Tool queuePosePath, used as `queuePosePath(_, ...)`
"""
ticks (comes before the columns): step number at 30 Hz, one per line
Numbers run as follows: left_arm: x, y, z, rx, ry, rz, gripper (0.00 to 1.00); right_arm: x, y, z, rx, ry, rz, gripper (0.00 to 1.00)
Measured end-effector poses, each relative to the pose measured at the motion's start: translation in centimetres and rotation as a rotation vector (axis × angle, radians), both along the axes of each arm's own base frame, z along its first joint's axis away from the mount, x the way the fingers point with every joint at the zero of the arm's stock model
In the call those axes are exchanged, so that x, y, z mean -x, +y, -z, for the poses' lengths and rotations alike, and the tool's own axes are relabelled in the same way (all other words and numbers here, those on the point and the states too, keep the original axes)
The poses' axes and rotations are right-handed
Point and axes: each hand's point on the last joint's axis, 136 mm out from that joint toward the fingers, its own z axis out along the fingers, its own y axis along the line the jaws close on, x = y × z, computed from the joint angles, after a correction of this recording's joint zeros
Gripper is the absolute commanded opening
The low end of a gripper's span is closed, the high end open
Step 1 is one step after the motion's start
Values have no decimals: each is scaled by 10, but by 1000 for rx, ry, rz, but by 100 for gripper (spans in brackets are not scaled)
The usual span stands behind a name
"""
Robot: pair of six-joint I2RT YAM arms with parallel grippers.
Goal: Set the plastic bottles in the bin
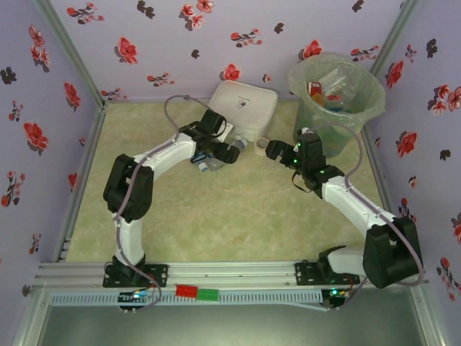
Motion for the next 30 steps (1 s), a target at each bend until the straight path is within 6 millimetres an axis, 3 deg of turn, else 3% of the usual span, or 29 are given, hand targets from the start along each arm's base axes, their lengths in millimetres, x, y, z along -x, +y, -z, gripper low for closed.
queuePosePath(7, 4, 12, 32, -101, 67, -11, 91, -6, 3, -1, -31, -18, 6, 100)
queuePosePath(13, 6, 11, 39, -121, 72, -7, 84, -8, 8, 12, -47, 19, -3, 100)
queuePosePath(18, 10, 6, 54, -152, 87, 13, 79, -8, 12, 11, -70, 21, -12, 100)
queuePosePath(25, 19, 9, 76, -195, 135, 31, 61, -8, 13, 11, -74, 19, -16, 100)
queuePosePath(30, 20, 8, 77, -198, 138, 33, 53, -8, 13, 11, -80, 22, -13, 100)
